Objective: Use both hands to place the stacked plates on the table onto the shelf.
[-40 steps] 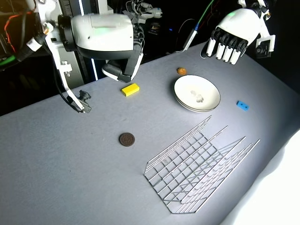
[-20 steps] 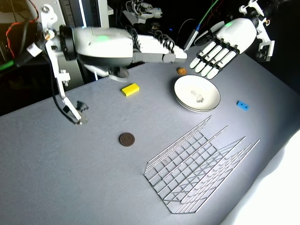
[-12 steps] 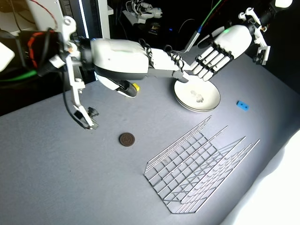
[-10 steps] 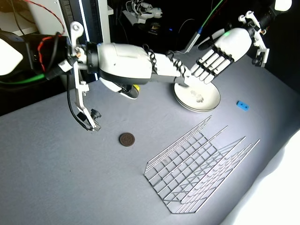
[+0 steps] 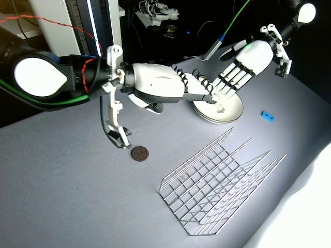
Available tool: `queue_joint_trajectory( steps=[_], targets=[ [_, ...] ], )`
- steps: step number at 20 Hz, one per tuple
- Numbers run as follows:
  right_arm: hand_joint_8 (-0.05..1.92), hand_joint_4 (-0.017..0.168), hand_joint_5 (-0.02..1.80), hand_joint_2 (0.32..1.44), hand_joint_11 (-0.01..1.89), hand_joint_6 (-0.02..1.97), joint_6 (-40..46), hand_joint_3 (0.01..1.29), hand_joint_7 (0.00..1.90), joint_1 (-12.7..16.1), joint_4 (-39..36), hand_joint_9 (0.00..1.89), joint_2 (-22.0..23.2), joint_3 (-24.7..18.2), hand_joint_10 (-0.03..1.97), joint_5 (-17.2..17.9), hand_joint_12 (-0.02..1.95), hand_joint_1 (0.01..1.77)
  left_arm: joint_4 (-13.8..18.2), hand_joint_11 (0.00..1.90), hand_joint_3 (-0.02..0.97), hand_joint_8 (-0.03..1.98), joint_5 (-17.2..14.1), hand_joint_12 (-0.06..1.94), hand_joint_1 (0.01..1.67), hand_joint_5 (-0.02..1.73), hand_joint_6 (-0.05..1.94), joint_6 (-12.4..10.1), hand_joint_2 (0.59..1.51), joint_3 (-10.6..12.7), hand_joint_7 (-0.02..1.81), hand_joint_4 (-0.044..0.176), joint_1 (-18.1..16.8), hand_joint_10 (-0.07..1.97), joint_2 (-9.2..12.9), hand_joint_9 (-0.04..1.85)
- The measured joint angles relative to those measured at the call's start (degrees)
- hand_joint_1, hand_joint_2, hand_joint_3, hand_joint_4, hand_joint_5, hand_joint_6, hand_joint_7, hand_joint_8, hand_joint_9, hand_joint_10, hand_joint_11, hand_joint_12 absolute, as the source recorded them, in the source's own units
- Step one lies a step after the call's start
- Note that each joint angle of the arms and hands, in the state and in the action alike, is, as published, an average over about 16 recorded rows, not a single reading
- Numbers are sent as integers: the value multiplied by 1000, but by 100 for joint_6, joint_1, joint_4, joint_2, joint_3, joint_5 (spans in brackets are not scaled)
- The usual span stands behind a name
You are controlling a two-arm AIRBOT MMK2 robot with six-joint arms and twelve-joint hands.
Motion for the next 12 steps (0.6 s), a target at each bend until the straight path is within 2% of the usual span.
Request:
queue_joint_trajectory(
  steps=[12],
  targets=[
    [11, 3, 21, 1061, 13, 18, -119, 21, 22, -50, -236, 21, -465, 208, 8, -118, 172, 1058, -197, 19, 12, -11, 115, -4, 17, 21, 6, 67, 1137, 661, 15, -2, 516, 10, -387, 21]
  ],
)
